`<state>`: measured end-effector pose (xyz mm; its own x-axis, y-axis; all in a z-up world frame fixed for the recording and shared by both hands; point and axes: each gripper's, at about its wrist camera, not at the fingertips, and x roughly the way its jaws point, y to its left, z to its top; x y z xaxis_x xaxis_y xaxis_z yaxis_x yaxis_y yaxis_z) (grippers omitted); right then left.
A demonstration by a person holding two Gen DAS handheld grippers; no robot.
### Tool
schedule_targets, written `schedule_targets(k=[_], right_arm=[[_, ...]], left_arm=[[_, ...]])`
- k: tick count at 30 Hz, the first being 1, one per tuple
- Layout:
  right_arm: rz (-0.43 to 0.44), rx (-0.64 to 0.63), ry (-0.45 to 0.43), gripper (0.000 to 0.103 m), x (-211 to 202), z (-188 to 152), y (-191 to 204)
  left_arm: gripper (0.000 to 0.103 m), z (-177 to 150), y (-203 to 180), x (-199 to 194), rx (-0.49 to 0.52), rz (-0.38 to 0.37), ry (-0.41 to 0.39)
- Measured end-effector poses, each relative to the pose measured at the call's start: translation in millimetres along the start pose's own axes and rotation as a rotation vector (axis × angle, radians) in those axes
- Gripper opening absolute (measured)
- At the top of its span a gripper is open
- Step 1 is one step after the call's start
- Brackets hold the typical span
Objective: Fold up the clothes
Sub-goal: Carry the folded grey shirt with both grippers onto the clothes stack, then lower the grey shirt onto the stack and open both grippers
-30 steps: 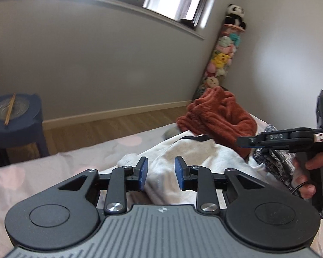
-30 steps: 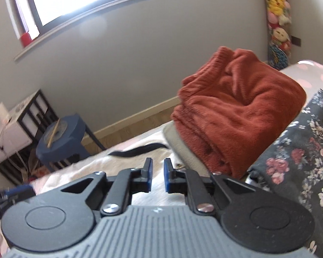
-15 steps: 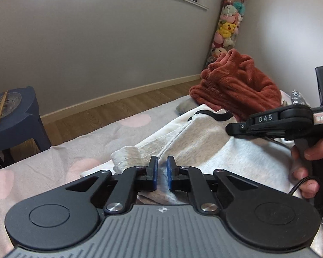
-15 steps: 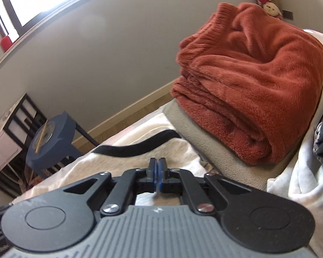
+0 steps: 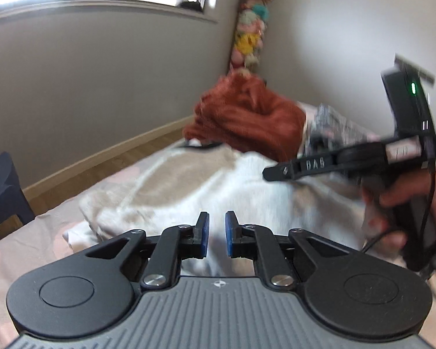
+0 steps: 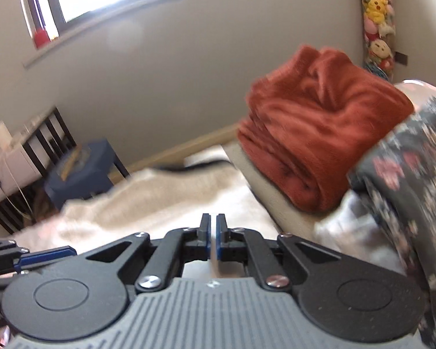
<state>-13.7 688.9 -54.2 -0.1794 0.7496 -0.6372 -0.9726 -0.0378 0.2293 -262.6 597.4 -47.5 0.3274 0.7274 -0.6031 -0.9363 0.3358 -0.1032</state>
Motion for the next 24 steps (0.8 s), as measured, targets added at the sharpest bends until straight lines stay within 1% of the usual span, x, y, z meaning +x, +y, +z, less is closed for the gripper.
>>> schedule_targets(k=[2,4,8,11,12,14,15,16,17,18,19,21,24], right_arm=[[-0.021,0.006,0.024,0.000,2,-9,-5],[-0.016,0.033,0.036,0.000,3,-13,-11],[-0.018,0.061,0.020,0.000,-12,-12,-11],[-0.014,0.051,-0.017,0.003,-34,-14,-10],[-0.013,0.047,-0.025,0.003,-41,-16,-10],[-0.015,0.041,-0.013,0.003,-47,-25,-13],[-0.024,0.035,-0.002,0.004,-48,-31,-14],[-0.048,0.020,0.013,0.004,-46,-36,-15],[-0.072,0.013,0.030,0.003,-43,-42,-16],[-0.091,0.017,0.047,0.002,-40,-48,-20],[-0.093,0.034,0.052,0.000,-40,-52,-25],[-0.100,0.065,0.060,0.000,-41,-59,-35],[-0.117,0.084,0.036,0.000,-56,-61,-39]], left_arm=[[0.008,-9,-1,9,0.023,0.015,0.036],[0.007,-14,1,14,0.031,0.020,0.058],[0.007,-8,0,3,0.038,0.037,0.054],[0.008,-6,-2,-17,0.024,0.019,0.015],[0.008,-7,-4,-23,0.020,-0.001,0.006],[0.008,-11,-13,-29,0.031,-0.042,0.002],[0.008,-15,-18,-28,0.052,-0.047,0.016],[0.008,-20,-23,-22,0.076,-0.029,0.048],[0.008,-25,-24,-14,0.083,-0.009,0.078],[0.008,-29,-22,-9,0.076,-0.005,0.091],[0.007,-29,-19,-9,0.072,-0.007,0.091],[0.007,-31,-15,-11,0.064,-0.011,0.093],[0.007,-27,-14,-24,0.058,-0.014,0.070]])
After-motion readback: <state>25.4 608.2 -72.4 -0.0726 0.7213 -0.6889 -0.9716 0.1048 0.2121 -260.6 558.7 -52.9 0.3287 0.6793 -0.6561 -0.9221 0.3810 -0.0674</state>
